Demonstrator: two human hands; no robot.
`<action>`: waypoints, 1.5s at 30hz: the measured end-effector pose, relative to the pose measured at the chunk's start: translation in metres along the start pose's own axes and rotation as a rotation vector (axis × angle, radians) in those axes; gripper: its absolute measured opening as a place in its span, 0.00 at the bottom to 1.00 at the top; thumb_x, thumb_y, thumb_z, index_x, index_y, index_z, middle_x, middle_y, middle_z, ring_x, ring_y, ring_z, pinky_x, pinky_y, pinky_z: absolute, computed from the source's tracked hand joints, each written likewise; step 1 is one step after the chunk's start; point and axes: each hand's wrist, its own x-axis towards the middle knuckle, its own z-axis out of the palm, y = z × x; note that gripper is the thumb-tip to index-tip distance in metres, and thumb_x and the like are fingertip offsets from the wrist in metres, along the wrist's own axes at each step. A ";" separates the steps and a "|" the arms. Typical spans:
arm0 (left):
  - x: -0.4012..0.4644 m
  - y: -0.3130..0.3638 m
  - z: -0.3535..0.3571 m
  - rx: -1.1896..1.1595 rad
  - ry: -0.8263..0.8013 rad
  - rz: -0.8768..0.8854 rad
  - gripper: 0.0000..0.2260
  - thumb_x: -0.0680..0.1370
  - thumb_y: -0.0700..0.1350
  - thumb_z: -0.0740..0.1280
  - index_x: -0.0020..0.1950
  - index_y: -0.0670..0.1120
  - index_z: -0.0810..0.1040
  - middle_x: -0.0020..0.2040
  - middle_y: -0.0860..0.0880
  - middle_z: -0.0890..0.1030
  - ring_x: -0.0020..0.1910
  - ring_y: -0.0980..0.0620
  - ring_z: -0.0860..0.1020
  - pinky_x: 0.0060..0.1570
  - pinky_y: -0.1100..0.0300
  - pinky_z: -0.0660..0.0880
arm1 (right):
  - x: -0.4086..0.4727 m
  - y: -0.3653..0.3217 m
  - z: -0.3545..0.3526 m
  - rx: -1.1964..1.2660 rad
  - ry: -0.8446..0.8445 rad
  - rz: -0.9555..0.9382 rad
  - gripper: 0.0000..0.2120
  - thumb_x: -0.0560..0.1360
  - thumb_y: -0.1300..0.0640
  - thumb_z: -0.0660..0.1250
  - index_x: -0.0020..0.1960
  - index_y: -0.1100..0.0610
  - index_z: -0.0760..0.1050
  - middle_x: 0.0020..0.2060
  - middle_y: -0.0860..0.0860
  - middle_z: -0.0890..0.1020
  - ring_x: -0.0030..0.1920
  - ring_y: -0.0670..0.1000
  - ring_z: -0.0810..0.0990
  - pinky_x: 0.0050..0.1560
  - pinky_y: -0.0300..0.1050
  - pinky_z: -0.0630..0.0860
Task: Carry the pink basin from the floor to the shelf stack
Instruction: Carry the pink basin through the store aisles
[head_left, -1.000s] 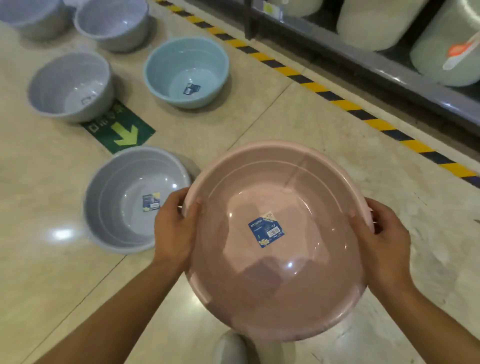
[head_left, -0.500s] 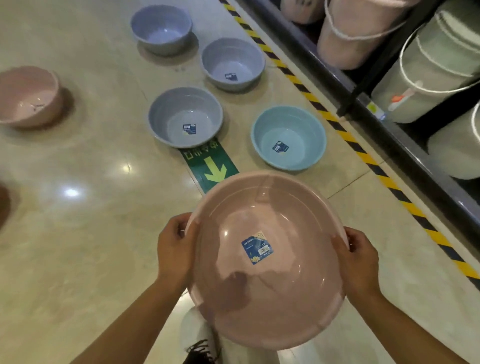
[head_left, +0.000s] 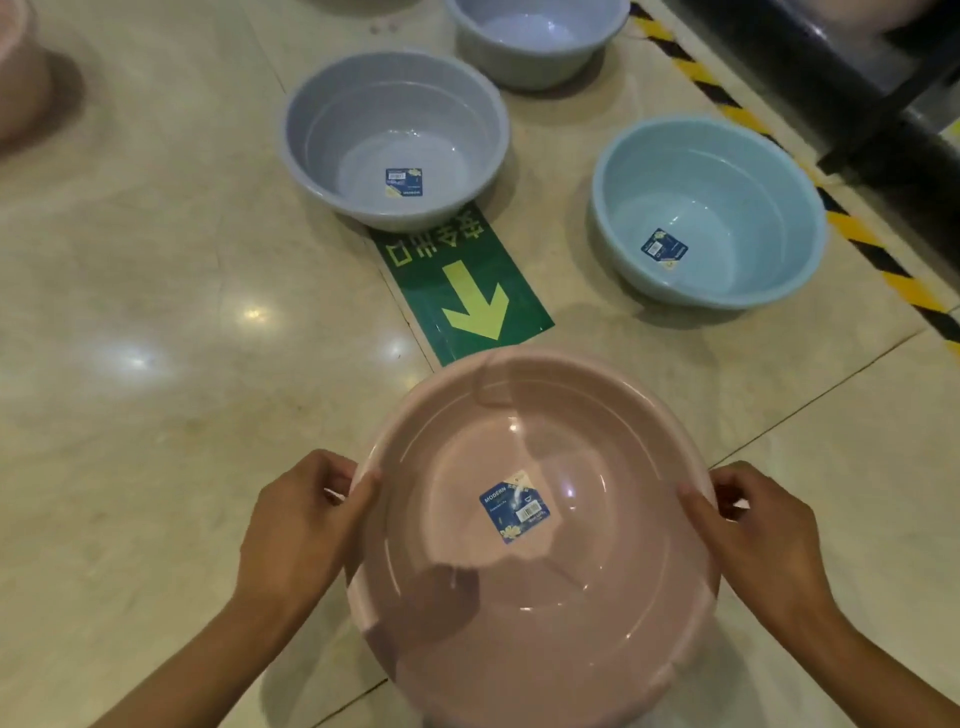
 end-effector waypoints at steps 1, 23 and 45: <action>0.003 -0.004 0.003 0.060 -0.011 0.029 0.16 0.73 0.66 0.66 0.46 0.55 0.80 0.40 0.62 0.82 0.40 0.60 0.81 0.36 0.59 0.73 | 0.004 0.004 0.003 -0.062 0.006 -0.024 0.08 0.73 0.46 0.73 0.47 0.49 0.79 0.49 0.42 0.80 0.51 0.48 0.81 0.46 0.40 0.74; 0.016 0.146 -0.038 -0.083 -0.033 0.146 0.12 0.80 0.43 0.66 0.60 0.57 0.71 0.46 0.65 0.75 0.43 0.64 0.74 0.39 0.68 0.68 | 0.037 -0.082 -0.101 0.204 0.064 0.041 0.14 0.78 0.59 0.69 0.59 0.44 0.71 0.46 0.37 0.80 0.43 0.39 0.81 0.37 0.31 0.71; 0.115 0.555 -0.101 -0.124 -0.055 -0.056 0.04 0.77 0.52 0.72 0.48 0.59 0.78 0.37 0.56 0.82 0.36 0.54 0.80 0.34 0.61 0.71 | 0.254 -0.220 -0.389 0.318 0.163 0.338 0.09 0.76 0.56 0.71 0.56 0.50 0.83 0.41 0.46 0.84 0.41 0.47 0.82 0.41 0.45 0.79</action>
